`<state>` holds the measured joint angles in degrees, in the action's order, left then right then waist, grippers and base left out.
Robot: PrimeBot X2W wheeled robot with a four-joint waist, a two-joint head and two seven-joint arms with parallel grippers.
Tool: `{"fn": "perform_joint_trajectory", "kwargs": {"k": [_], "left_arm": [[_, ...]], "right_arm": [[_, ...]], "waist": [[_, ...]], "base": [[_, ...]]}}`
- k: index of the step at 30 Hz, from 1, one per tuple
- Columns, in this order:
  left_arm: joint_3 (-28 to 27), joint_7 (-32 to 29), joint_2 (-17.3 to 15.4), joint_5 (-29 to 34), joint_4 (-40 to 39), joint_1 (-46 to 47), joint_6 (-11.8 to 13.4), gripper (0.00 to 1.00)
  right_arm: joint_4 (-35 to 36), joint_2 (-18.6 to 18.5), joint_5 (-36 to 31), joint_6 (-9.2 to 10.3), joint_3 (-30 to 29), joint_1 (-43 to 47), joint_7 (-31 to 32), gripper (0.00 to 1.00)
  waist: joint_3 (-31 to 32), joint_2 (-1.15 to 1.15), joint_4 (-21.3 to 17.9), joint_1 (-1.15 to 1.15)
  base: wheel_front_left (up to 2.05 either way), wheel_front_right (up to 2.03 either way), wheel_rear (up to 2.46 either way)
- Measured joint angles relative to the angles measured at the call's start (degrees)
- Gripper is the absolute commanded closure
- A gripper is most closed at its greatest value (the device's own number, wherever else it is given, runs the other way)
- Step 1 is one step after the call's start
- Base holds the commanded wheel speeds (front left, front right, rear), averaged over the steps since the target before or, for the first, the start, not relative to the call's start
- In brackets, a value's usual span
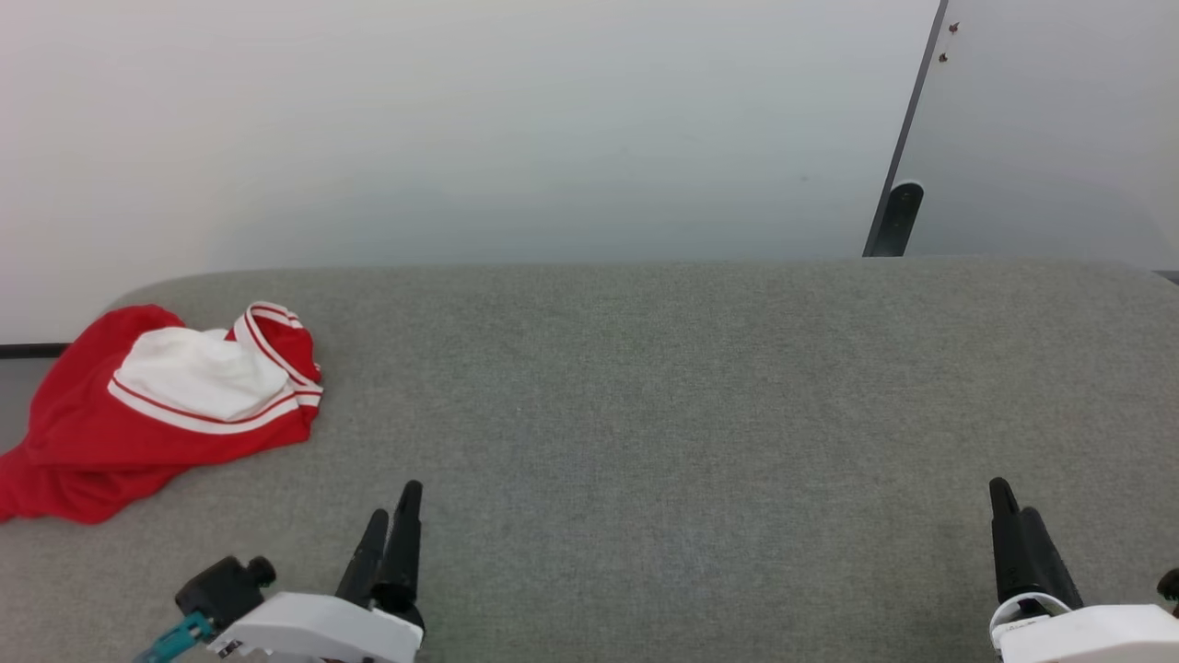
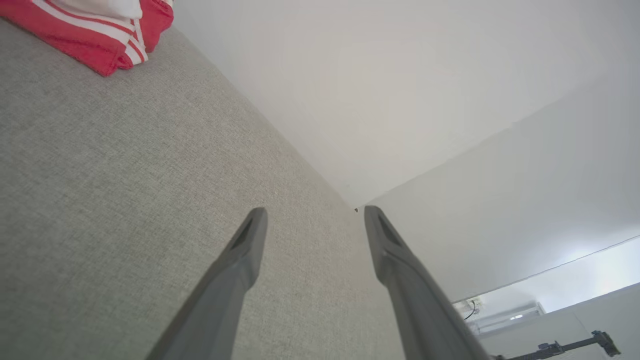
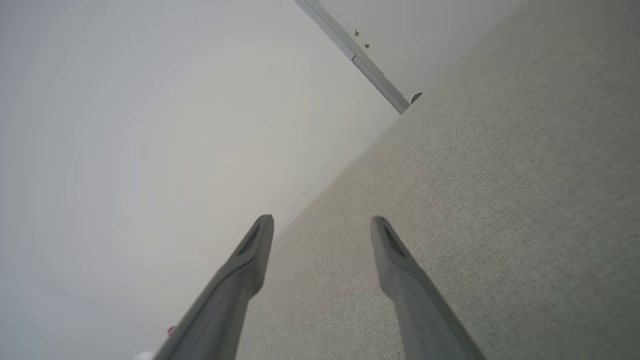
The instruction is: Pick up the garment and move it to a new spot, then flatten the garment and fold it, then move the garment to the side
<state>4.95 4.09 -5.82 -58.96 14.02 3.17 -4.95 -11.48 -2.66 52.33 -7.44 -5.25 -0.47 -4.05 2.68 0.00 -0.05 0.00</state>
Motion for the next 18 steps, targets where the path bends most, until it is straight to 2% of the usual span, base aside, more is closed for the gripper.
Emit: {"fn": "perform_joint_trajectory", "kwargs": {"k": [8,18], "left_arm": [[0.9,1.5,-0.5,10.8,-1.4,-0.7,0.4,0.0],[-0.6,3.1,-0.2,18.8,-3.0,-2.1,-0.1,0.0]], "right_arm": [[1.2,0.0,-12.8,0.0,-0.5,0.7,-1.1,0.0],[2.1,0.0,-21.7,0.0,-1.5,1.3,-2.0,0.0]], "waist": [[0.6,0.0,0.0,0.0],[1.5,0.0,0.0,0.0]], "base": [[0.0,0.0,0.0],[0.0,0.0,0.0]]}}
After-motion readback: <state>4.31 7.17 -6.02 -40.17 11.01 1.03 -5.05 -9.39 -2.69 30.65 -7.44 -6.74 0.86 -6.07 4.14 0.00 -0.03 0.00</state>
